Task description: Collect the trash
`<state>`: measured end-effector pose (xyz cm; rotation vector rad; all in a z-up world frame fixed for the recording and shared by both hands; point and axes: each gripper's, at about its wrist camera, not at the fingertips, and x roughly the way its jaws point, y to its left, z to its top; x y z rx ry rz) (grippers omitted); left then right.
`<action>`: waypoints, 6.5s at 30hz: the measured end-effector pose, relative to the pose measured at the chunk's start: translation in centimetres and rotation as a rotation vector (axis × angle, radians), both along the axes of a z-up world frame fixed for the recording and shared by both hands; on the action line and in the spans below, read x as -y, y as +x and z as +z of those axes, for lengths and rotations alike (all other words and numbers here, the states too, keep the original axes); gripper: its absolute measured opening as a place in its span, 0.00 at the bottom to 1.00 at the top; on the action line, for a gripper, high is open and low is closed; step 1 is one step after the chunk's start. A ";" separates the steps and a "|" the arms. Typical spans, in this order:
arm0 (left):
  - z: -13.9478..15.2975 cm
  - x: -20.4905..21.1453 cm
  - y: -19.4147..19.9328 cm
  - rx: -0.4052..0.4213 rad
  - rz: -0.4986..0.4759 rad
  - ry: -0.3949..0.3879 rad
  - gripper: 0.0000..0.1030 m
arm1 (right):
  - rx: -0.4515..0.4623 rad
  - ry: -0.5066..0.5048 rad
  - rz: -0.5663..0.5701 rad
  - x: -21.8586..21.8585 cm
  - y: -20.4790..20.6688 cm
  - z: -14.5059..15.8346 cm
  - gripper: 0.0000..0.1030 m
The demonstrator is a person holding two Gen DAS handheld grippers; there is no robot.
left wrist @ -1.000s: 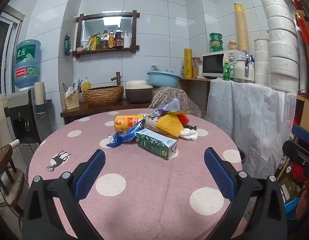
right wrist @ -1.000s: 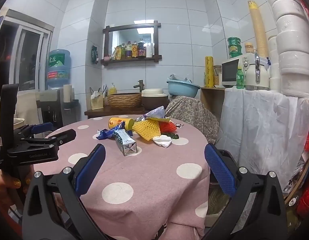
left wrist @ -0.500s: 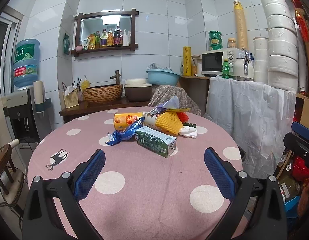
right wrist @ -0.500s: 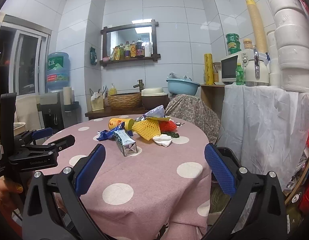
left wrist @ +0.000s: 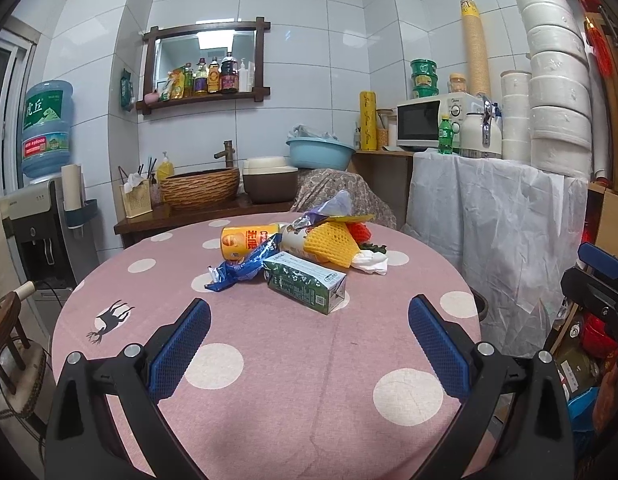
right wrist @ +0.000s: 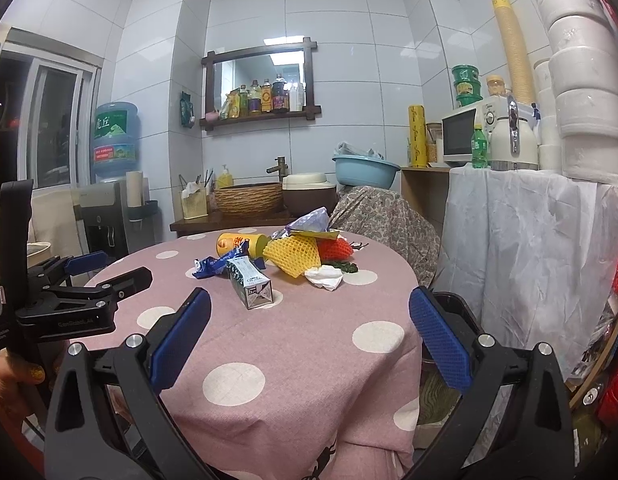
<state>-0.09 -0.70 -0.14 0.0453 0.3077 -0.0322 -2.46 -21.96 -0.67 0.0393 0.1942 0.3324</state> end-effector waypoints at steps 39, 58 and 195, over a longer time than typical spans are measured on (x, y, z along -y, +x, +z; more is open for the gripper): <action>-0.2 0.1 0.1 -0.003 0.000 -0.001 0.95 | -0.001 0.001 0.007 -0.1 0.0 0.0 0.95; -0.1 0.1 0.1 -0.006 0.000 0.003 0.95 | -0.002 -0.001 0.005 -0.2 0.0 -0.1 0.95; 0.8 18.7 25.1 -0.411 -0.572 0.089 0.12 | -0.383 0.085 -0.106 14.1 25.2 -3.9 0.50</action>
